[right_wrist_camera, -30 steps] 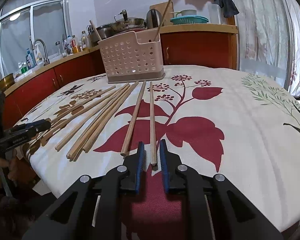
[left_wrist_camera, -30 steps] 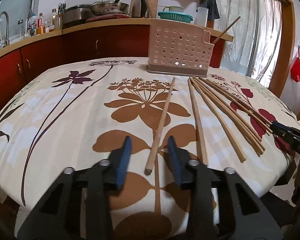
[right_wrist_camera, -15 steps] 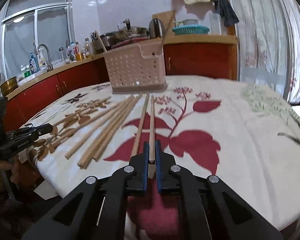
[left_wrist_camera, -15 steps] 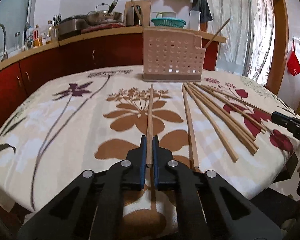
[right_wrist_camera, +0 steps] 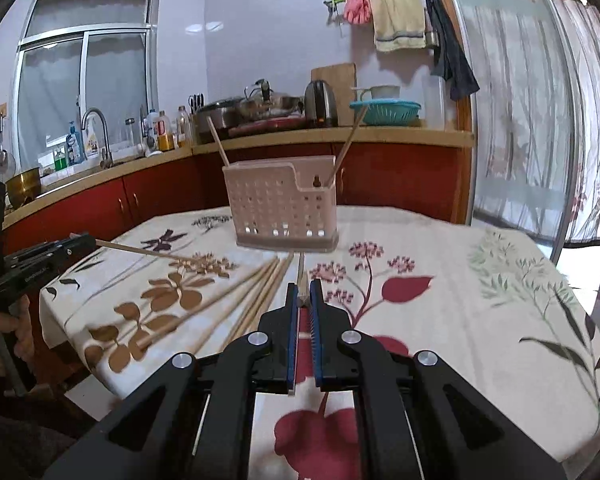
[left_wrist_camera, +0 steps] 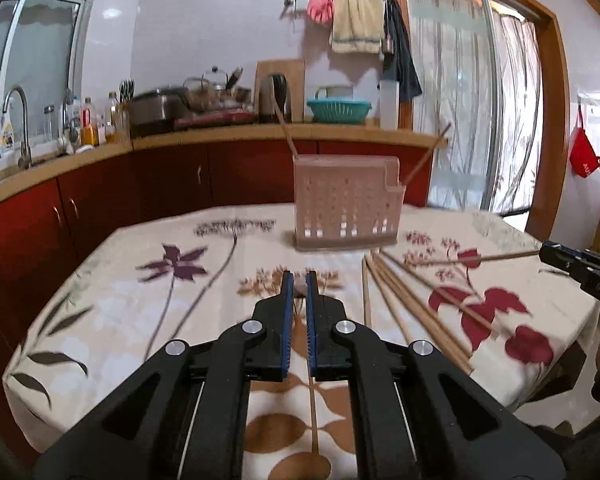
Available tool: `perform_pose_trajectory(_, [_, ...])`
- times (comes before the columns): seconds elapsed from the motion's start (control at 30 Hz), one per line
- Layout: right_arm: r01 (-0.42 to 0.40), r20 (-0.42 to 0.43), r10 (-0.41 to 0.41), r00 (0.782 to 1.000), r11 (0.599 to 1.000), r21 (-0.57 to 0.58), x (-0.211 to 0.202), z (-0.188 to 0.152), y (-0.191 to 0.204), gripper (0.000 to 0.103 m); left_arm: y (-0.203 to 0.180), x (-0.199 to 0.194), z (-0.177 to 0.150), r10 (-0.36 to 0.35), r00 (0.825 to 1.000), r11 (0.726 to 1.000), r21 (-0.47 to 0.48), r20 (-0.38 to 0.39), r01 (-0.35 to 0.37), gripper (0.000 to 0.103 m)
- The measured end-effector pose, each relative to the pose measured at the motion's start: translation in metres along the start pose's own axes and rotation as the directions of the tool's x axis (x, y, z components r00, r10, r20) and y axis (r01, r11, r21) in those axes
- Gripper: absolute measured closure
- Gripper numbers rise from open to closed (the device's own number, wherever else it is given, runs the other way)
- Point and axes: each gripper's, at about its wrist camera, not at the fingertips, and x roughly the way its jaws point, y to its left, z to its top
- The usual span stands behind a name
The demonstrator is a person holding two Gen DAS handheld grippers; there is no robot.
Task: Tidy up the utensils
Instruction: 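Lift both held chopsticks and carry them over the pink holder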
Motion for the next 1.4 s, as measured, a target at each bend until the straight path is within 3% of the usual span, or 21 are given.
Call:
perform_pose_trajectory(0.5, [0.01,0.062,-0.011,0.998,1.0,0.014,-0.01,0.055,-0.006,0.096,0.013,-0.014,0.058,-0.022,0.997,0.999,-0.039,0.08,0.025,0.096])
perform_pose_trajectory(0.87, [-0.01,0.003,0.01,1.0,1.0,0.002,0.024,0.085,-0.006,0.096,0.014,0.012,0.076,-0.024,0.996,1.0,-0.018,0.088,0.026,0.096])
perform_pose_trajectory(1.4, [0.021,0.024,-0.022,0.999,1.0,0.006,0.028,0.106,-0.007,0.096,0.023,0.025,0.092,-0.031,0.995,0.999,-0.041,0.093,0.035,0.096])
